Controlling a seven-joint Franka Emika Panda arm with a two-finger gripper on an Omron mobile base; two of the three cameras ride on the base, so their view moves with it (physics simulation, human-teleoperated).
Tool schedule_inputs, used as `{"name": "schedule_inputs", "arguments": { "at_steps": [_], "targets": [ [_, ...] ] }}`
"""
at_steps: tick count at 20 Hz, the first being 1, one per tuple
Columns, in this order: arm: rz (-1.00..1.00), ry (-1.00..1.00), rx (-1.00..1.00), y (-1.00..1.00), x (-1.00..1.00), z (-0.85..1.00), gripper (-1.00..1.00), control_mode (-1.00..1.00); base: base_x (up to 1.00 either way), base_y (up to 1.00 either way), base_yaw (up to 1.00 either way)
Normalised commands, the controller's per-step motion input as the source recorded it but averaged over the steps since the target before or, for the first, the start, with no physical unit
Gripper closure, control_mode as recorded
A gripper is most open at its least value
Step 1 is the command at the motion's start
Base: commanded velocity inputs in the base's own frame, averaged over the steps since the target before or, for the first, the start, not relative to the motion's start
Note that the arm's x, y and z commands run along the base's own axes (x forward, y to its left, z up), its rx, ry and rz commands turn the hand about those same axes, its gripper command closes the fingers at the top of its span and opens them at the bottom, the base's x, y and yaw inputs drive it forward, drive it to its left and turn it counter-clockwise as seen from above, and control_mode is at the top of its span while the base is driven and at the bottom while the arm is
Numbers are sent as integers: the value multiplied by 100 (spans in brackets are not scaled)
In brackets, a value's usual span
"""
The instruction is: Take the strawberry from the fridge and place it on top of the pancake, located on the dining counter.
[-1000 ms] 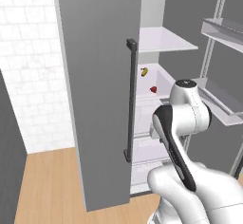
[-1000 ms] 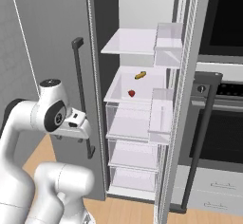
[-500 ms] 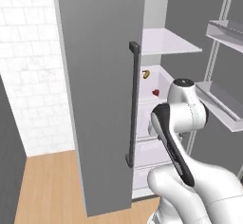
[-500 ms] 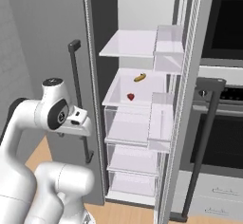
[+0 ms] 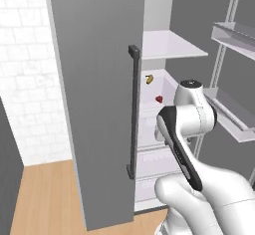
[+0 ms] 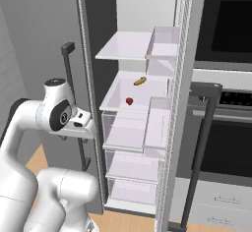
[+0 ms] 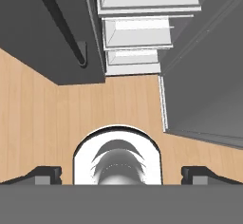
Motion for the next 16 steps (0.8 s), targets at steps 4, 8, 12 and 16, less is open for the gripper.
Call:
{"name": "schedule_inputs", "arguments": {
  "at_steps": [4, 8, 12, 16],
  "targets": [
    [0, 0, 0, 0, 0, 0, -100, 100, 1, -47, -7],
    [0, 0, 0, 0, 0, 0, -100, 100, 1, -30, -19],
    [0, 0, 0, 0, 0, 0, -100, 100, 29, -2, -28],
    [0, 0, 0, 0, 0, 0, -100, 100, 65, 0, -20]
  ]
}}
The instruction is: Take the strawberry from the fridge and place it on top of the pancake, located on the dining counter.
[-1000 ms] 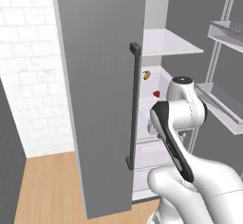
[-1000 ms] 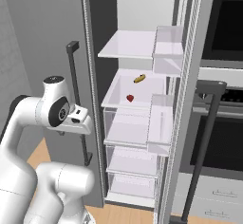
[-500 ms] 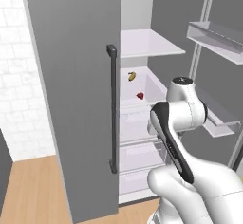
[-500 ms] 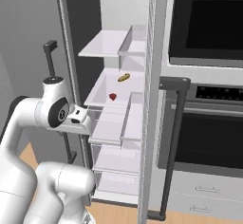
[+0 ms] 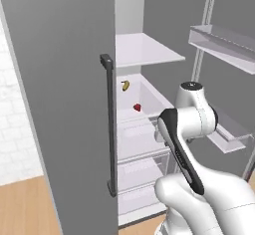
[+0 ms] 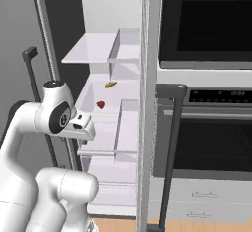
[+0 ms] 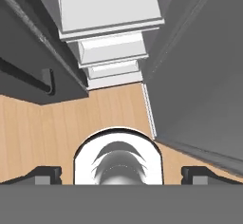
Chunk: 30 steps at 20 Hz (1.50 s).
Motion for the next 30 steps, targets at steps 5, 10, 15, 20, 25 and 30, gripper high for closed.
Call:
{"name": "schedule_inputs", "arguments": {
  "at_steps": [5, 10, 15, 20, 25, 30],
  "targets": [
    [0, 0, 0, 0, 0, 0, -100, 100, 57, 0, -3],
    [0, 0, 0, 0, 0, 0, -100, 100, 7, -9, 11],
    [0, 0, 0, 0, 0, 0, -100, 100, 15, -26, 19],
    [0, 0, 0, 0, 0, 0, -100, 100, 18, -36, 10],
    [0, 0, 0, 0, 0, 0, -100, 100, 13, -20, 1],
    [0, 0, 0, 0, 0, 0, -100, 100, 25, -6, 0]
  ]
}}
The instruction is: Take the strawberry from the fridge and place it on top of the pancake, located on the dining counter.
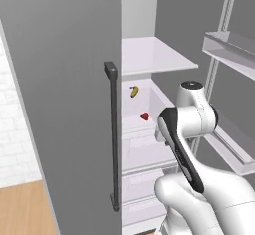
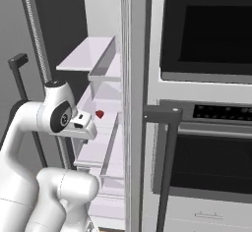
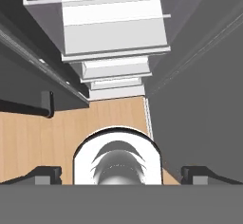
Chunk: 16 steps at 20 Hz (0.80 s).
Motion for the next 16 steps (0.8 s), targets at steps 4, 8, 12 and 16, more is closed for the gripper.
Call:
{"name": "schedule_inputs", "arguments": {
  "at_steps": [4, 8, 12, 16],
  "targets": [
    [0, 0, 0, 0, 0, 0, -100, 100, 42, 0, 0],
    [0, 0, 0, 0, 0, 0, -100, 100, 45, -9, 2],
    [0, 0, 0, 0, 0, 0, -100, 100, 35, -8, 2],
    [0, 0, 0, 0, 0, 0, -100, 100, 16, -8, 2]
  ]
}}
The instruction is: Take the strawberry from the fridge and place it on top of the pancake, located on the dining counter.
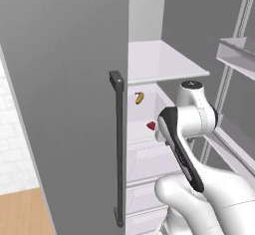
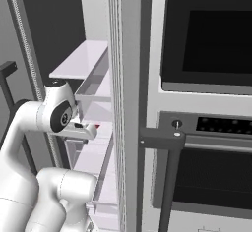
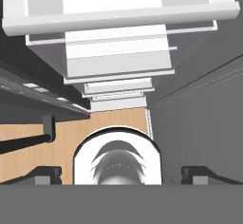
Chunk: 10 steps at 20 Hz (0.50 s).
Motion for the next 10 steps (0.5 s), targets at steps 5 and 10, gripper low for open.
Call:
{"name": "schedule_inputs", "arguments": {
  "at_steps": [5, 10],
  "targets": [
    [3, -7, 0, -1, 26, 0, -100, -100, 11, -1, 2],
    [10, -28, 0, 0, 84, 0, -100, -100, 0, 0, 0]
  ]
}}
